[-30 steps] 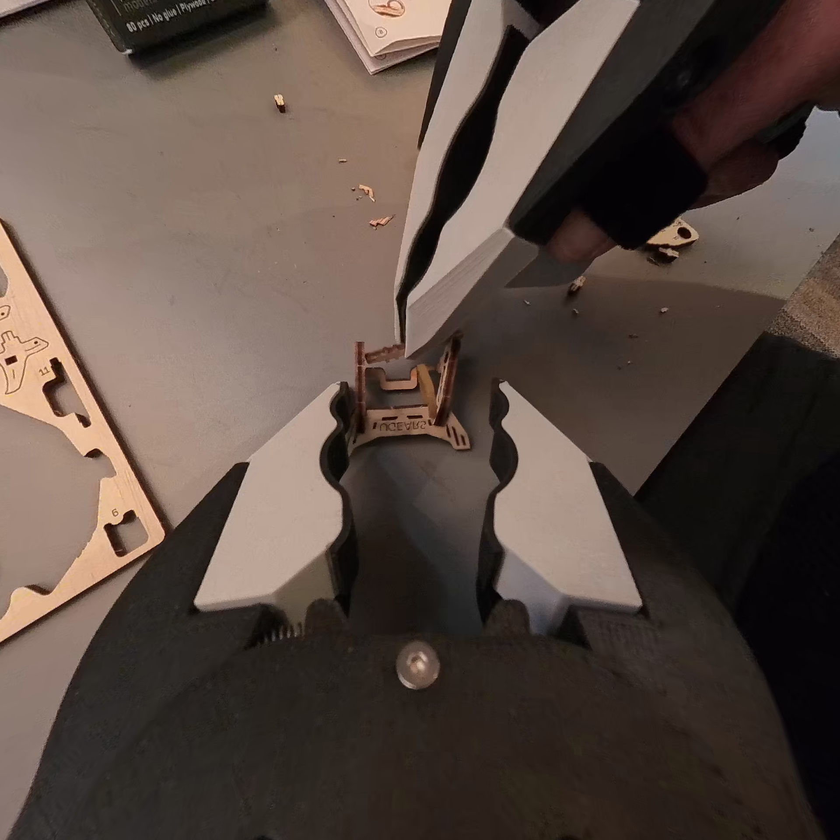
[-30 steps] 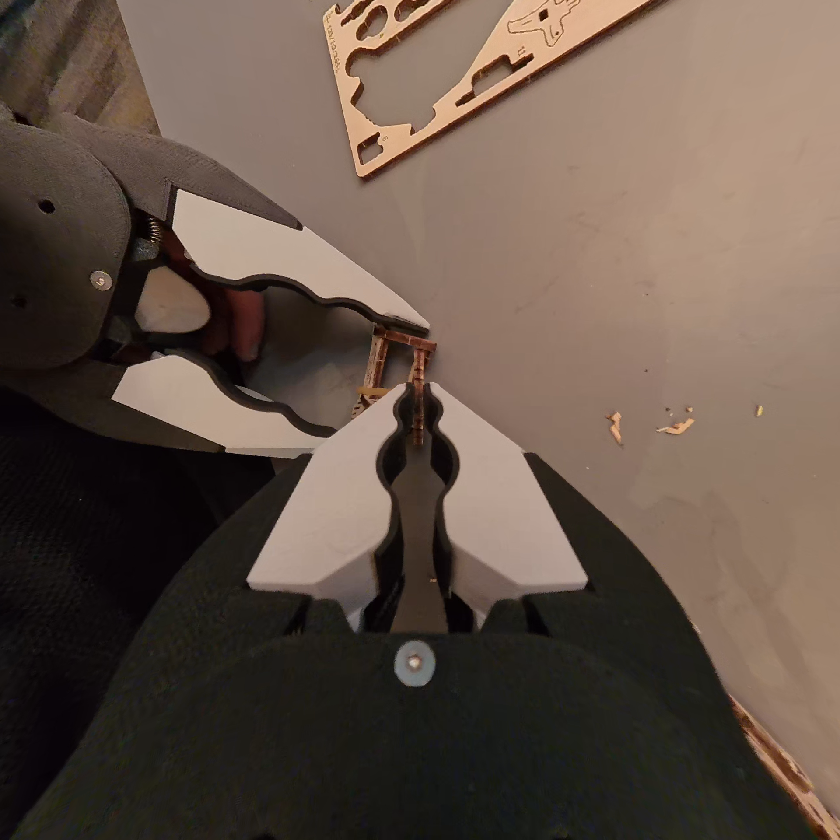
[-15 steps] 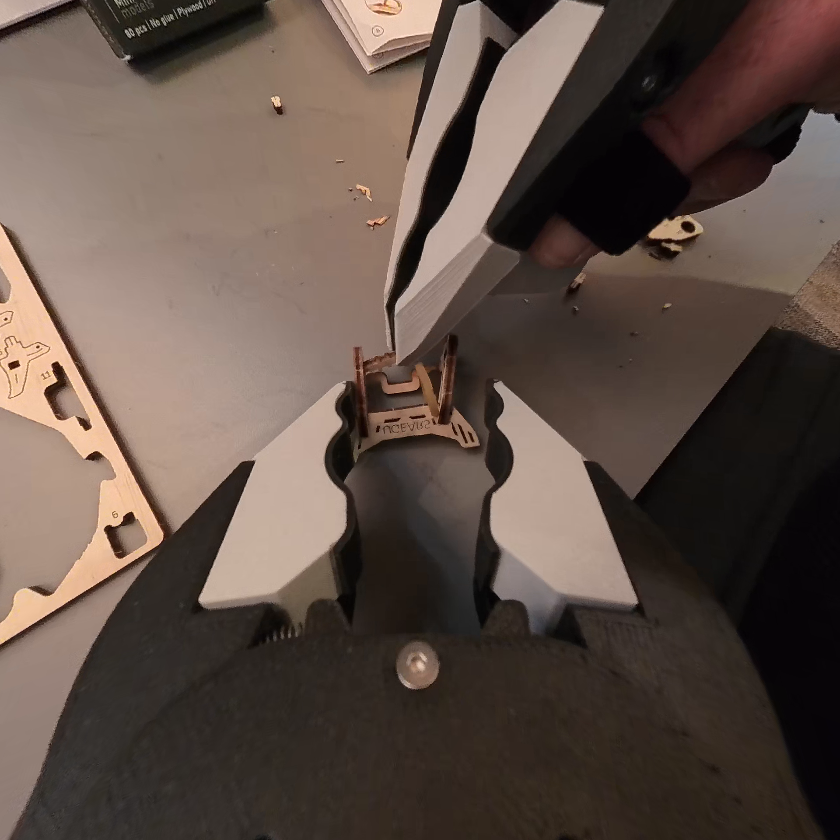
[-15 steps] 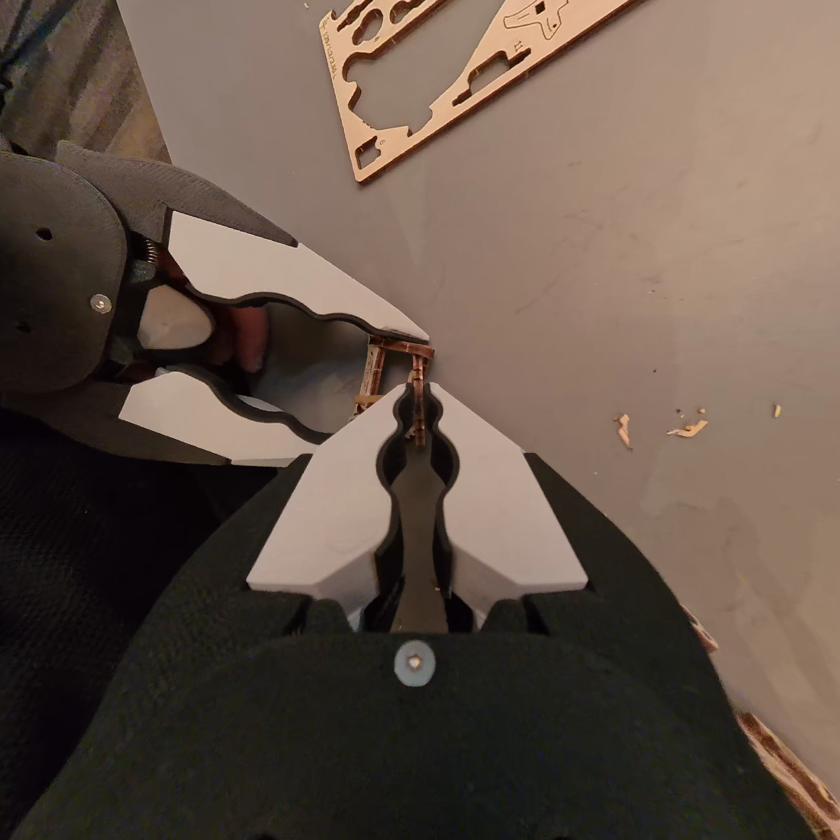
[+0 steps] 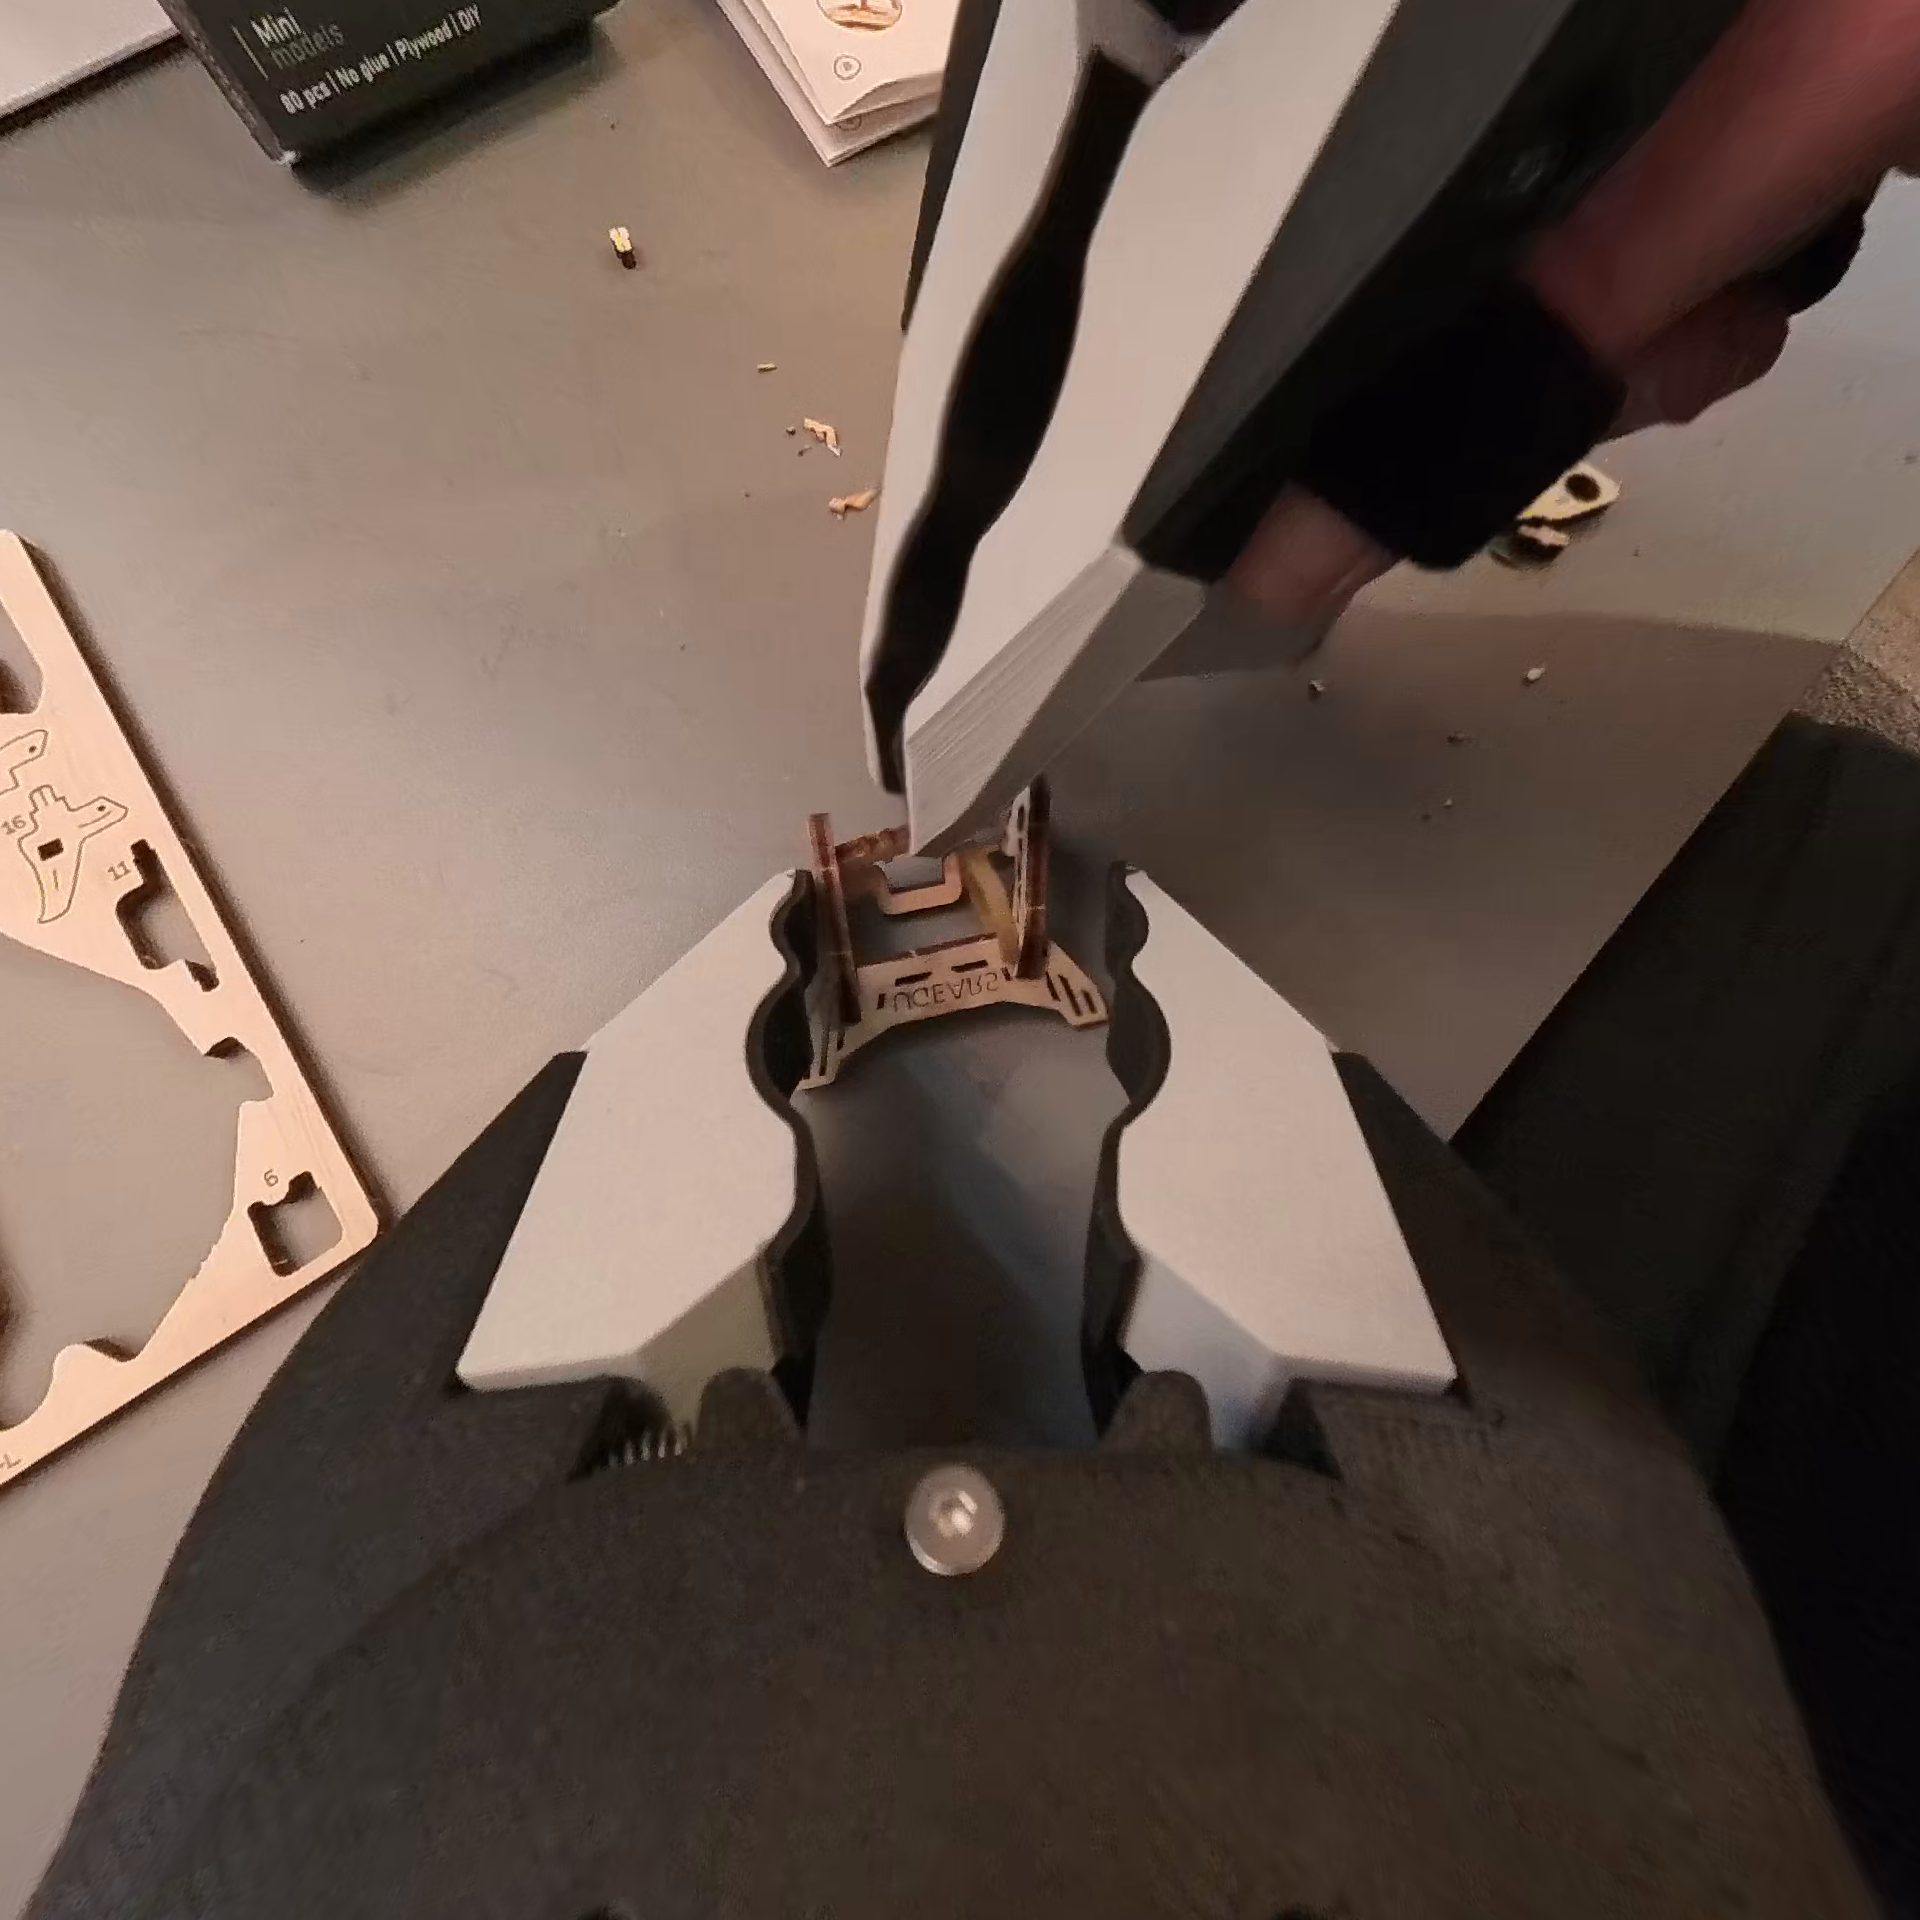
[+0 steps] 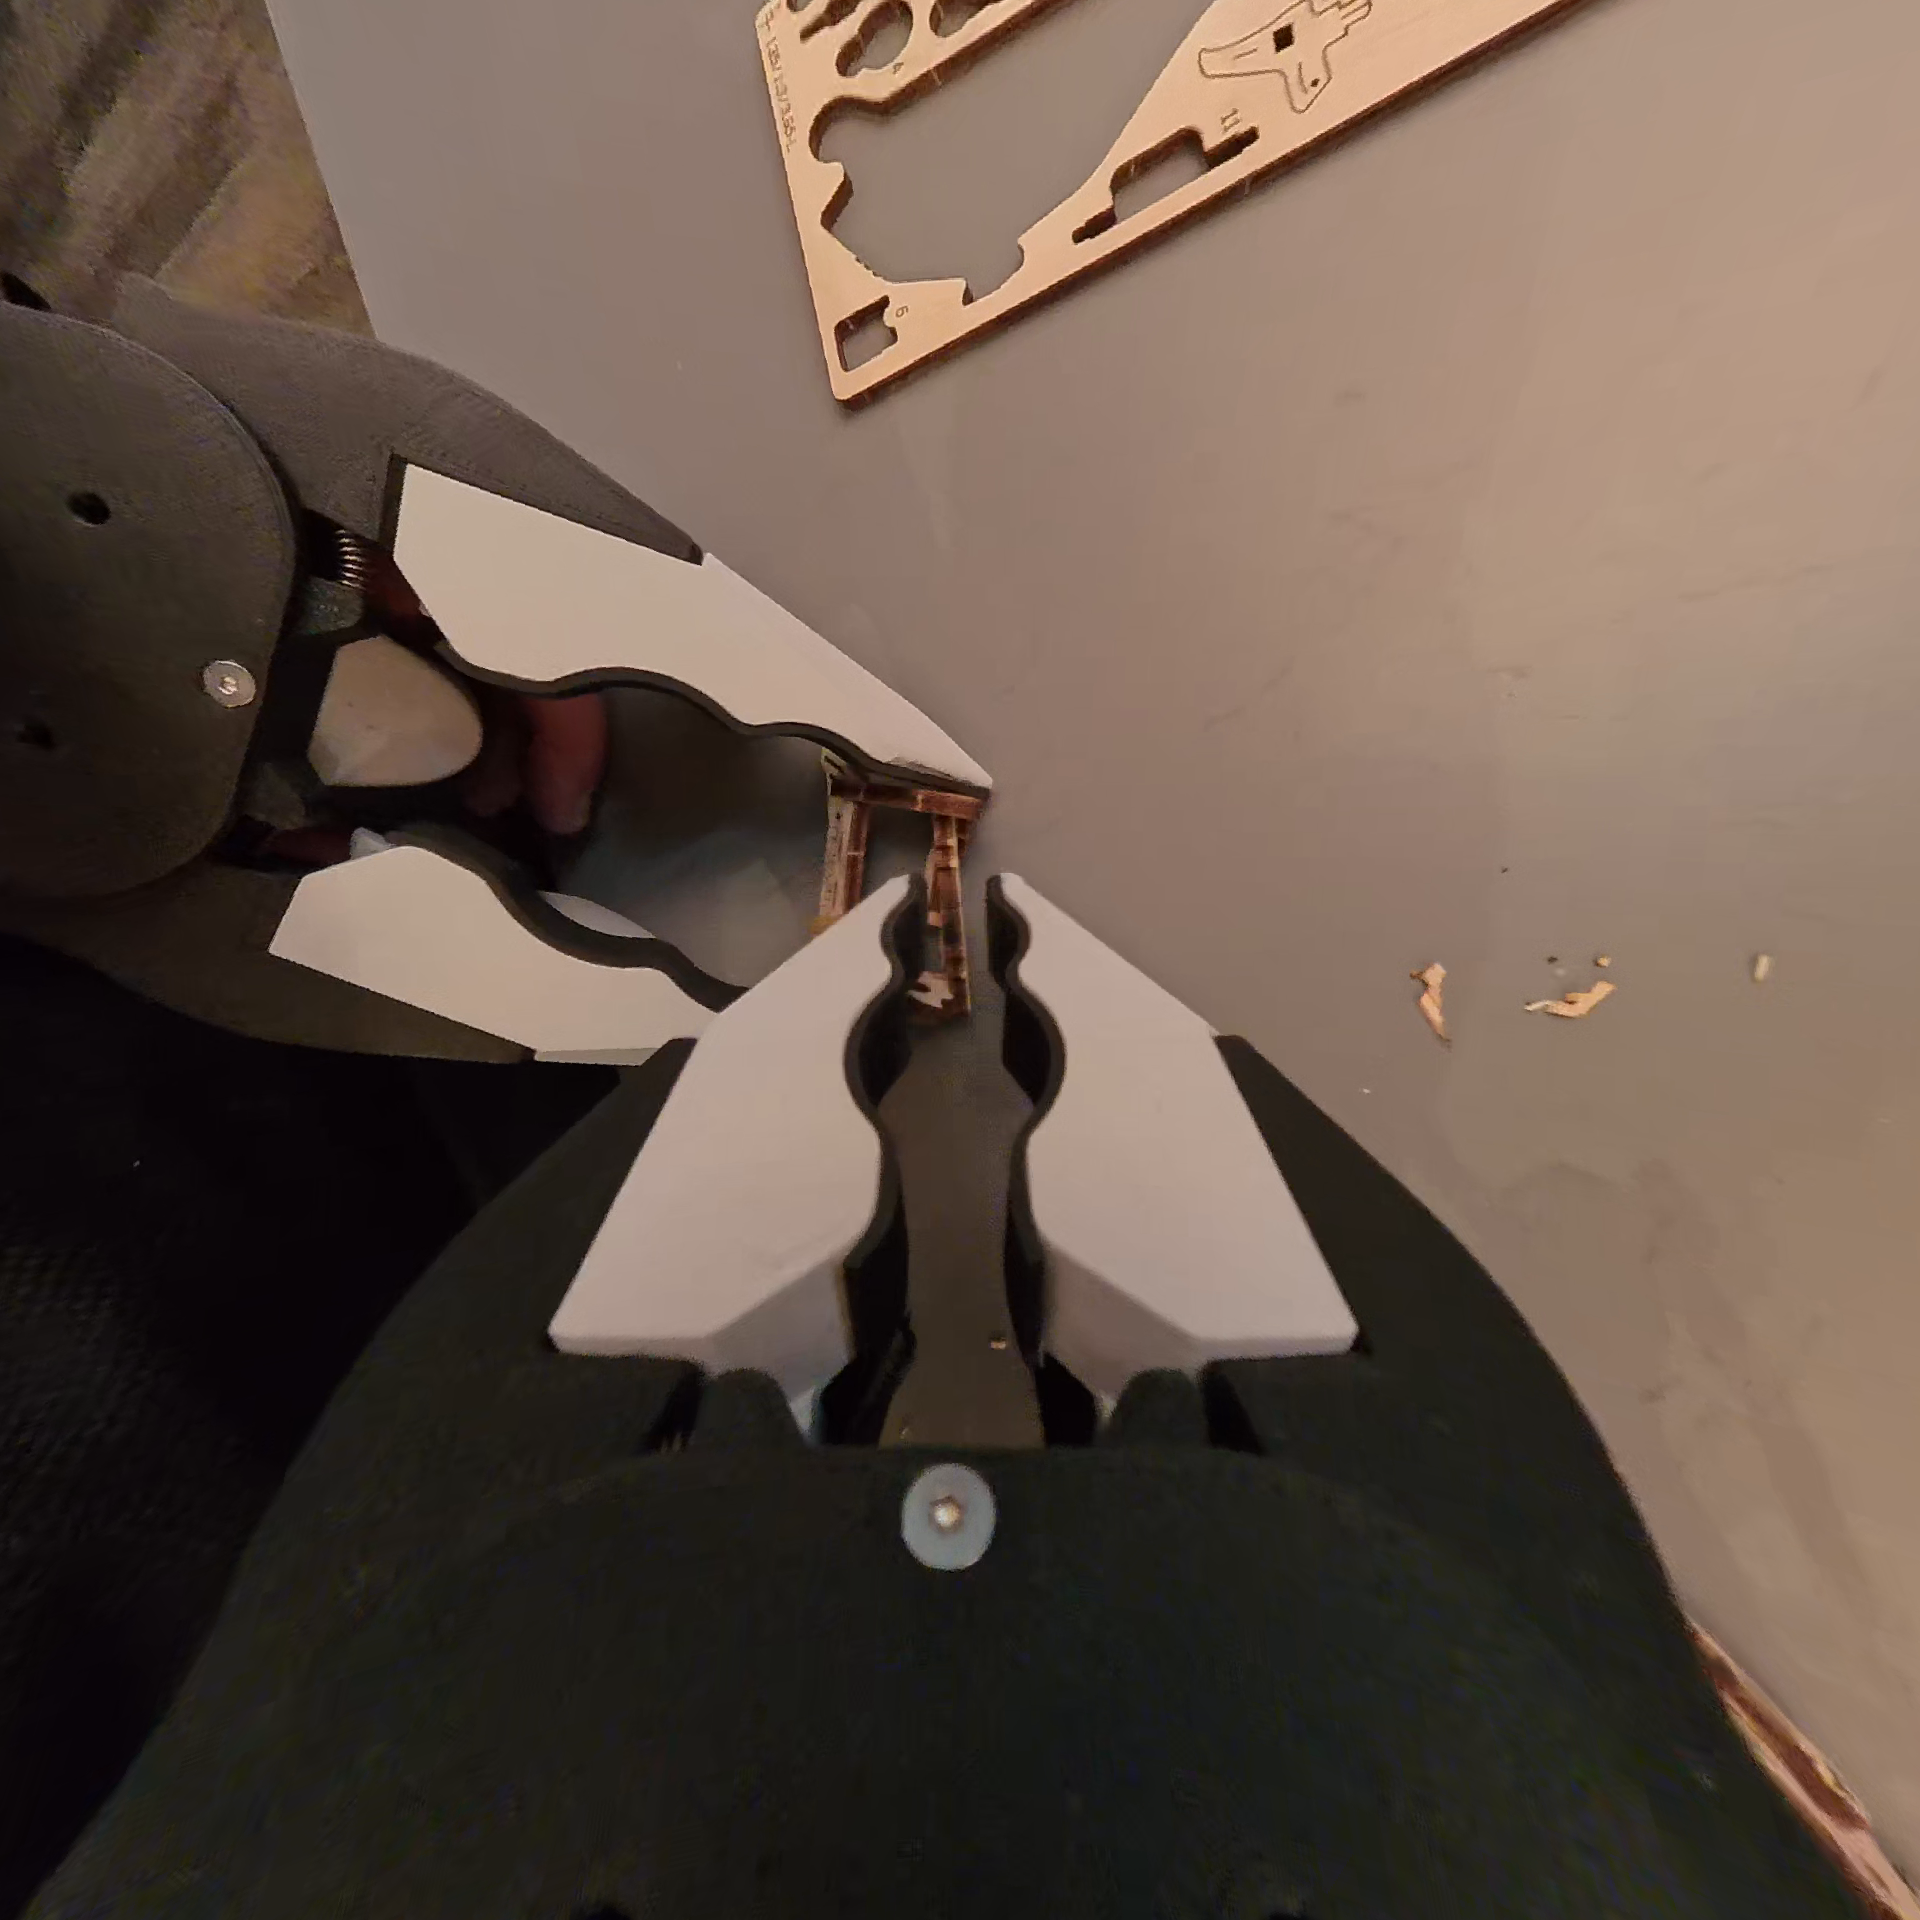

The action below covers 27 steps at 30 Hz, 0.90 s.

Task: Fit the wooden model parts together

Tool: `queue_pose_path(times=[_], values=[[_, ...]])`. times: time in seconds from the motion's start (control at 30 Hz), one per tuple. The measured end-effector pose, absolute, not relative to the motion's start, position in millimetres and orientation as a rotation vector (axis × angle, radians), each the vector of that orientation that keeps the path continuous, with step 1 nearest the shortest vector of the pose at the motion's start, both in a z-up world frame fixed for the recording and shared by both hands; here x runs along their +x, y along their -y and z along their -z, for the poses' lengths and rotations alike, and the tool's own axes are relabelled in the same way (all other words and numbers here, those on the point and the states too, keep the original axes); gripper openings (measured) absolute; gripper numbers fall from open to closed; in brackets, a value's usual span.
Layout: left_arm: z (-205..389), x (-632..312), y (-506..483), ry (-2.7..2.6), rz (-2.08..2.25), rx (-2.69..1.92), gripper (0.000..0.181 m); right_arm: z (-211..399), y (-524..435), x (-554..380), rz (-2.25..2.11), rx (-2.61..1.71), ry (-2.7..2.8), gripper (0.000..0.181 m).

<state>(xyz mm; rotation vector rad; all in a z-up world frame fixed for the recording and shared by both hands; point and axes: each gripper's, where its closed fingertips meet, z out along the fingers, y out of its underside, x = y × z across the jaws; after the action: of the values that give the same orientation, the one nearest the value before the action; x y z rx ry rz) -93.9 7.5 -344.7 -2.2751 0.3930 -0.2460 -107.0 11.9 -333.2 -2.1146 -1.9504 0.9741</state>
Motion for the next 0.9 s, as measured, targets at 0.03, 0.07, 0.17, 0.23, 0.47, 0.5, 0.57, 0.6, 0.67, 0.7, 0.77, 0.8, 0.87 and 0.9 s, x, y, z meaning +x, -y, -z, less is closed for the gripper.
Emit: queue_pose_path(times=[0.03,0.07,0.17,0.23,0.47,0.5,0.57,0.6,0.67,0.7,0.77,0.8,0.87,0.9], values=[[345,-94,-7,-0.393,0.246,-2.275,0.054,331,-13,-106,-0.974,-2.103,1.955,0.014],[345,-94,-7,-0.393,0.247,-2.274,0.053,328,-15,-103,-0.968,-2.090,1.961,0.016],[345,-95,-7,-0.396,0.246,-2.274,0.052,317,-22,-93,-0.927,-2.022,2.003,0.016],[345,-95,-6,-0.400,0.246,-2.275,0.053,318,-22,-80,-0.855,-1.974,2.102,0.014],[345,-97,-5,-0.407,0.235,-2.280,0.052,332,-19,-72,-0.703,-1.831,2.239,0.003],[345,-98,-5,-0.408,0.234,-2.282,0.052,333,-19,-75,-0.700,-1.813,2.229,0.002],[345,-98,-4,-0.420,0.231,-2.287,0.051,337,-18,-77,-0.653,-1.782,2.247,0.001],[345,-99,-4,-0.425,0.231,-2.288,0.051,340,-19,-78,-0.637,-1.774,2.248,0.000],[345,-99,-4,-0.421,0.242,-2.287,0.050,343,-16,-79,-0.652,-1.768,2.267,0.000],[345,-99,-3,-0.420,0.250,-2.287,0.050,344,-16,-81,-0.649,-1.764,2.261,0.000],[344,-99,-3,-0.414,0.262,-2.285,0.049,345,-17,-84,-0.651,-1.754,2.247,0.000],[344,-99,-3,-0.412,0.266,-2.284,0.049,344,-16,-86,-0.675,-1.756,2.235,0.000],[344,-99,-3,-0.413,0.270,-2.283,0.048,342,-15,-88,-0.707,-1.762,2.217,0.000],[344,-98,-3,-0.415,0.277,-2.282,0.047,341,-14,-89,-0.723,-1.769,2.213,0.000]])
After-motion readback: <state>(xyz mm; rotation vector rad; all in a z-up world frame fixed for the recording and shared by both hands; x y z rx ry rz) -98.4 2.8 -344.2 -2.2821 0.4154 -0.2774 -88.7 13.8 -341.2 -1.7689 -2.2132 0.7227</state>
